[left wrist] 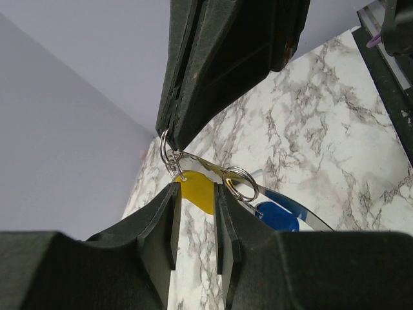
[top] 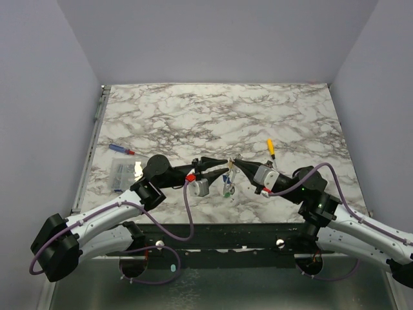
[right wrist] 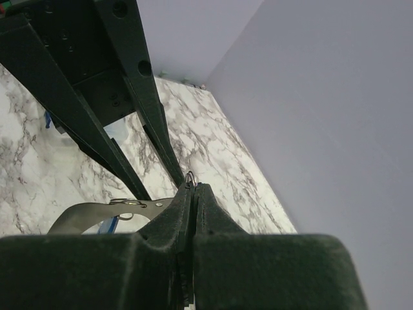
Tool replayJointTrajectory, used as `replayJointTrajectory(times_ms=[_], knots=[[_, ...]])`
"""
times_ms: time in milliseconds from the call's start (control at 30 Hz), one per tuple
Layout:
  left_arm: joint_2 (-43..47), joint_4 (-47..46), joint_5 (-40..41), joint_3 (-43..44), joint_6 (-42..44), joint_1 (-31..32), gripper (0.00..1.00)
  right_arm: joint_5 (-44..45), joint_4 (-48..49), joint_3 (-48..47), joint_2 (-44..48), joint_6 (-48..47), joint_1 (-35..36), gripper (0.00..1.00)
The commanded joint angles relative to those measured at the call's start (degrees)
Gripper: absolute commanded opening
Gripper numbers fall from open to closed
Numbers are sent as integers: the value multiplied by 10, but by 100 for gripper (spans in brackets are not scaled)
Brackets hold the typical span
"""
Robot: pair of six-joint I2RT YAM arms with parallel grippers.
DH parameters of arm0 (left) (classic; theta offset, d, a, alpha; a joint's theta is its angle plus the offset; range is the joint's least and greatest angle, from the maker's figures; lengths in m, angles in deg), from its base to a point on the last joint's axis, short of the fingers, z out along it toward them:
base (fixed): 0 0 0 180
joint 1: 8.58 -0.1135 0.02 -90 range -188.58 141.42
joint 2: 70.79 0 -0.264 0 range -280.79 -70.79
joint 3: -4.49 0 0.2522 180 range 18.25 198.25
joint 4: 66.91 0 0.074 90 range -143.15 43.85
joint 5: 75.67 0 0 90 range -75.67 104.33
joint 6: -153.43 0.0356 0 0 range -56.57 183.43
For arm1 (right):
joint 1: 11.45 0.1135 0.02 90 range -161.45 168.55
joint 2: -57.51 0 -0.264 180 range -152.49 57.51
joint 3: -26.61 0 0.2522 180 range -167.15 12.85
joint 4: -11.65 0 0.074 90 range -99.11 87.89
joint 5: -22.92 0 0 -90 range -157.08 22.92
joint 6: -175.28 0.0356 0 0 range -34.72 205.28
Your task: Put the keys on the keyring
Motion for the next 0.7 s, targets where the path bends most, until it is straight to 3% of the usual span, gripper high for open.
replayJointTrajectory(times_ms=[0,300,667], knots=[[3,-12,3,5,-14,3,32,2,31,5,8,-1,2,1],[-8,-112,23,-5,-116,0,32,-19,27,5,5,-1,2,1],[-31,-126,-4,-5,-137,-1,32,-31,35,3,0,1,2,1]])
